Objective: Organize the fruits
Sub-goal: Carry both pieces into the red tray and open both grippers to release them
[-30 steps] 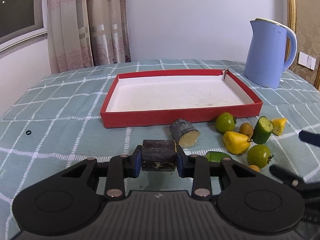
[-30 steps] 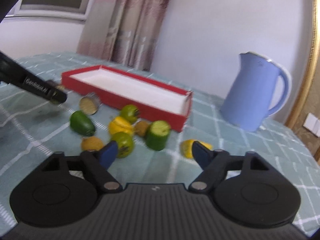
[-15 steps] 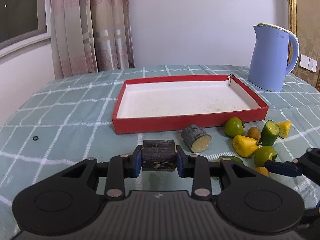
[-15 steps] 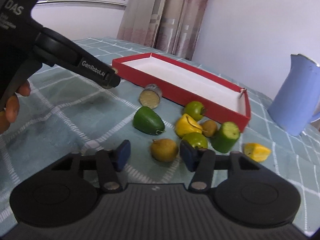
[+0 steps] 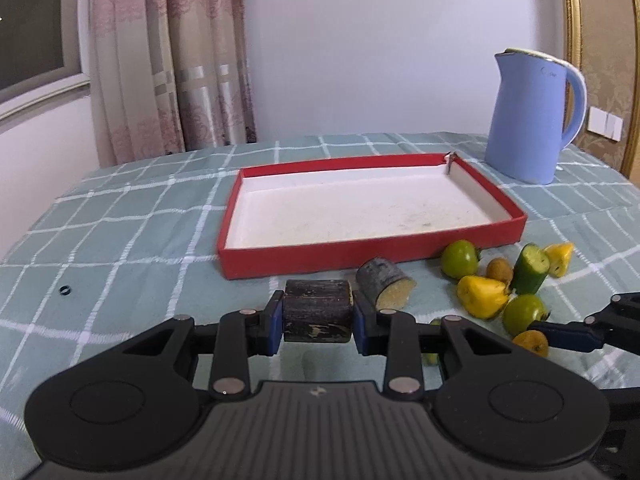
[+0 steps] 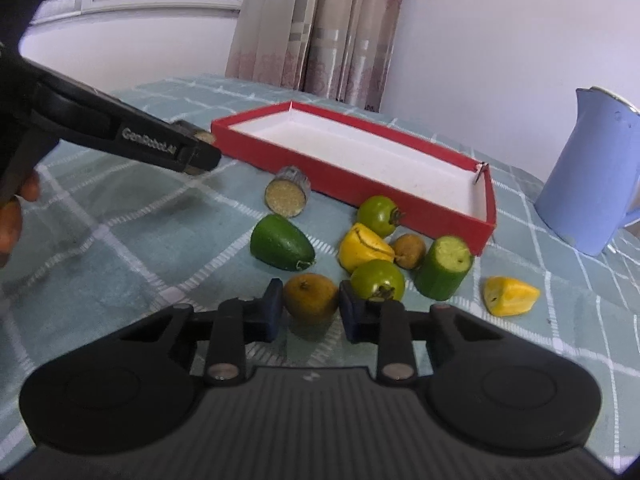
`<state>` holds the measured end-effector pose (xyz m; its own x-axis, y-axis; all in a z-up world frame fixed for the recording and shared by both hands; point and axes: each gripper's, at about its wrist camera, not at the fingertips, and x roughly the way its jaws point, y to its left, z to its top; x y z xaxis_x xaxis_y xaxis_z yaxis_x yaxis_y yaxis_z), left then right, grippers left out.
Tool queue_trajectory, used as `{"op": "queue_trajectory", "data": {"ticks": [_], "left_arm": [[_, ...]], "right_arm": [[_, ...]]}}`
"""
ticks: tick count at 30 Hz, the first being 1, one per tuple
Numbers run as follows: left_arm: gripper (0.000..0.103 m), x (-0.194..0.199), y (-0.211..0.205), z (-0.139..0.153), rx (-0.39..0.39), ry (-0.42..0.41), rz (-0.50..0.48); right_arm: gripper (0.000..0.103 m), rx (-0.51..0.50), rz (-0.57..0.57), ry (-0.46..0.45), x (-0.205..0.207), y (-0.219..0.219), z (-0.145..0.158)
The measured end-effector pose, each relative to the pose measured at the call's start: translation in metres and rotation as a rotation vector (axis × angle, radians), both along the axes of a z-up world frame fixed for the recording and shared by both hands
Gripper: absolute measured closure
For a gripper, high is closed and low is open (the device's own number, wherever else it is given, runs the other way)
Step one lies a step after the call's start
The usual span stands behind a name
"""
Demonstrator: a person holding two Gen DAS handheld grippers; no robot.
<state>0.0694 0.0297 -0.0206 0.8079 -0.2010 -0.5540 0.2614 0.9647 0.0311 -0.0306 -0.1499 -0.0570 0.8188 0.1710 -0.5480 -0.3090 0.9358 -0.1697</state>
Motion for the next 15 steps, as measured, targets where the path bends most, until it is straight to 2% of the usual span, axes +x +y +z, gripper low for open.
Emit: {"op": "queue_trajectory", "data": {"ticks": [5, 9, 15], "left_arm": [[0.07, 0.033, -0.007, 0.016, 0.01, -0.016, -0.009], [0.07, 0.067, -0.011, 0.027, -0.012, -0.01, -0.031], [0.07, 0.132, -0.026, 0.02, 0.051, 0.042, -0.016]], "right_arm": [[0.075, 0.028, 0.005, -0.055, 0.0, -0.015, 0.027], [0.075, 0.033, -0.006, -0.105, 0.011, -0.029, 0.048], [0.075, 0.052, -0.028, -0.145, 0.016, -0.045, 0.059]]}}
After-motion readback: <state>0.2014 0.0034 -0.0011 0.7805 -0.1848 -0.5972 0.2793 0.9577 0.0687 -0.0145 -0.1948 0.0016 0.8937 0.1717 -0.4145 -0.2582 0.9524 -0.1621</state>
